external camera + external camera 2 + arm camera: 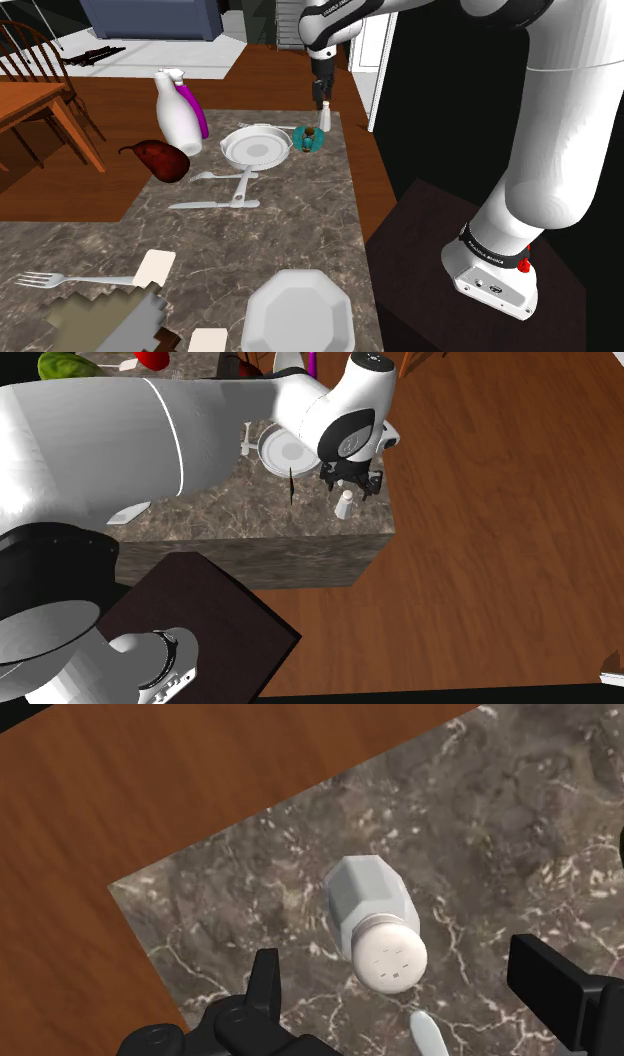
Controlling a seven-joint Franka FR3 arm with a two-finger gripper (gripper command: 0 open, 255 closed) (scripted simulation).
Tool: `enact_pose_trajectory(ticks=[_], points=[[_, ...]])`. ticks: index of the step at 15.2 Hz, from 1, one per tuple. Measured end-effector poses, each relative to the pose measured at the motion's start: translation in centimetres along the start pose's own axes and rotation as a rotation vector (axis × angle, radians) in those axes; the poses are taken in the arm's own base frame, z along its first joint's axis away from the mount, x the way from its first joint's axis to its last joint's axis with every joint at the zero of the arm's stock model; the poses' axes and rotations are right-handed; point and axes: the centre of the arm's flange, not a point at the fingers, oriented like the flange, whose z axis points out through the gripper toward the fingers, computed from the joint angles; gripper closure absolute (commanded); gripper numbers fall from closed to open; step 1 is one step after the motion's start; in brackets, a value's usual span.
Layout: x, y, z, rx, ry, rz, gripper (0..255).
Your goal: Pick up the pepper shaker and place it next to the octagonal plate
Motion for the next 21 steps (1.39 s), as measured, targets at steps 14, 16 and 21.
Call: enact_pose_trajectory(ticks=[14,16,21], points=[[0.2,0.0,3.0,0.000,0.001,-0.001,255],[0.2,0.0,3.0,0.000,0.001,-0.001,255],[0.1,0.0,3.0,0.000,0.000,-0.001,255]])
